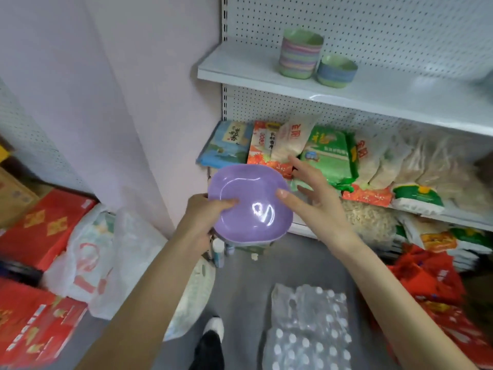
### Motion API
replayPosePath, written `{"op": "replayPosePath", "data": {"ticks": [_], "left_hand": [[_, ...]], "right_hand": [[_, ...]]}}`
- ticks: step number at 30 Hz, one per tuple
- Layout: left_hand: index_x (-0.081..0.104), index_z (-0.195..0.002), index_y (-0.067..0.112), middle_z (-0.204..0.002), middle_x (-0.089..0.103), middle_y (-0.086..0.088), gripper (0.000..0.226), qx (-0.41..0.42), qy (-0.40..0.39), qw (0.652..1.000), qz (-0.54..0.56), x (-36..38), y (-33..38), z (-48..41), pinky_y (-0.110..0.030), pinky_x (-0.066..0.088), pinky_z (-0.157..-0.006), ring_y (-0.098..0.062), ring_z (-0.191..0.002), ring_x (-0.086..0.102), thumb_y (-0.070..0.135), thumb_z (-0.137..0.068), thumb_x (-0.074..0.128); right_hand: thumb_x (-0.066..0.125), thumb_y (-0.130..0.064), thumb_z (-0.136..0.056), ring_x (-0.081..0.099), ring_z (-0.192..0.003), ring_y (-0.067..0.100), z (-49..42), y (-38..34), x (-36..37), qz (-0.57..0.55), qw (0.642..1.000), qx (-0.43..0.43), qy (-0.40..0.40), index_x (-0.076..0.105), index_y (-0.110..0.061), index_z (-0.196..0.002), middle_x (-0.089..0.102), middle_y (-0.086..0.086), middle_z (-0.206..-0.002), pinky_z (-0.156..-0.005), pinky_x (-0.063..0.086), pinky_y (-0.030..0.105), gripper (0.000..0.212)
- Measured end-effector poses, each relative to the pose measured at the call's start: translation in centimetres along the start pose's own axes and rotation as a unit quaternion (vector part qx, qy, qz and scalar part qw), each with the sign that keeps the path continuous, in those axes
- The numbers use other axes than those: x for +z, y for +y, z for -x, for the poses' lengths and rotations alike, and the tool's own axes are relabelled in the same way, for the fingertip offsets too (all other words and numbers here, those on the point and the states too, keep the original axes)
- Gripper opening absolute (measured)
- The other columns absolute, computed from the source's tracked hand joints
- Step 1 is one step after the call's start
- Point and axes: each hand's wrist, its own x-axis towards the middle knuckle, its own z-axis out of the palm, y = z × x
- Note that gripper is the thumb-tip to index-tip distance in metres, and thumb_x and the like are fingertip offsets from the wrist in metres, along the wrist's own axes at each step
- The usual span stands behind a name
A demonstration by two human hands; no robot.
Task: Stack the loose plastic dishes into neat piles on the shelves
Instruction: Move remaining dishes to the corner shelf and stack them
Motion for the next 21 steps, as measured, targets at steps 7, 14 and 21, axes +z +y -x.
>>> {"op": "replayPosePath", "data": {"ticks": [7,14,21], "left_hand": [[0.063,-0.103,0.007,-0.089,0.068,-0.008,0.017,-0.069,-0.128,0.989,0.034,1.9,8.9,-11.4,-0.023,0.053,-0.058,-0.017,-0.076,0.063,0.006,-0.087,0.057],[0.059,-0.099,0.006,-0.097,0.065,-0.011,0.013,-0.098,-0.2,0.974,0.046,8.6,16.4,-19.4,-0.035,0.055,-0.072,-0.023,-0.086,0.062,0.006,-0.086,0.056],[0.059,-0.107,0.008,-0.104,0.066,-0.011,0.023,-0.1,-0.223,0.97,0.01,17.8,21.3,-26.4,-0.037,0.057,-0.071,-0.023,-0.088,0.063,0.009,-0.085,0.059]], "right_hand": [[0.08,-0.042,-0.061,0.036,-0.125,-0.015,-11.6,1.3,-0.3,0.175,0.97,-0.122,-0.117,0.069,-0.034,-0.104,0.055,-0.026,-0.12,-0.107,0.024,0.008,0.045],[0.075,-0.032,-0.069,0.057,-0.108,-0.003,-21.3,1.4,-5.4,0.236,0.957,-0.149,-0.079,0.076,-0.015,-0.091,0.072,-0.006,-0.103,-0.107,0.028,0.031,0.028],[0.081,-0.03,-0.063,0.062,-0.1,0.001,-30.1,4.4,-12.7,0.246,0.949,-0.194,-0.025,0.076,-0.019,-0.095,0.072,-0.01,-0.099,-0.11,0.031,0.036,0.035]]}}
